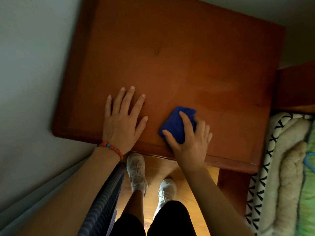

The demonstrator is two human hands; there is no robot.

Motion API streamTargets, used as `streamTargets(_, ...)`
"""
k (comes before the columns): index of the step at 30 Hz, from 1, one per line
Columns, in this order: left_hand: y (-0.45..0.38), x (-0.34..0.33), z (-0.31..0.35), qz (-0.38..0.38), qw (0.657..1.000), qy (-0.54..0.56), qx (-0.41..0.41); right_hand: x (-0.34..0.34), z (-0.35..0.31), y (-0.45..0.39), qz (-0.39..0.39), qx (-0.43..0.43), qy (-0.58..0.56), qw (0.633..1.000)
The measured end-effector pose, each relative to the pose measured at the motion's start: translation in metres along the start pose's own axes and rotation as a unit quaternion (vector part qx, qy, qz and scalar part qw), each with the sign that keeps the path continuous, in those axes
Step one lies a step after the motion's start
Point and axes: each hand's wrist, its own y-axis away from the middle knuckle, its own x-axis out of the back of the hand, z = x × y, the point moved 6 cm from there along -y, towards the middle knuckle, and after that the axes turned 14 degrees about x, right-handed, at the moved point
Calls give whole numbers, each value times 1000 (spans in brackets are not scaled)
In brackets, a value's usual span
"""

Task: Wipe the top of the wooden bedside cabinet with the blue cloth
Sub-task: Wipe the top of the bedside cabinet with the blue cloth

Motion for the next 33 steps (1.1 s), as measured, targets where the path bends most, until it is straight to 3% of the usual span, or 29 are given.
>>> streamTargets(6, 1, 1, -1, 4, 1000, 5, -4, -14, 25, -104, 12, -30, -3, 999)
streamTargets(14, -5, 6, 3, -19, 999, 14, 24, -9, 9, -49, -10, 28, -8, 1000)
streamTargets(16, -12, 8, 6, -22, 999, 16, 21, -12, 16, -80, -4, 51, -2, 999)
streamTargets(21, -50, 10, 11, -9, 999, 4, 32, -23, 38, -172, 22, 9, -10, 1000)
streamTargets(27, -72, 5, 13, -20, 998, -7, 53, -15, 32, -119, -24, 47, -16, 998)
streamTargets(29, -71, 4, 13, -24, 998, -8, 51, -17, 40, -143, -28, 70, -8, 997)
streamTargets(33, -72, 2, 11, -35, 998, -14, 57, -26, 62, -229, -13, 13, -10, 1000)
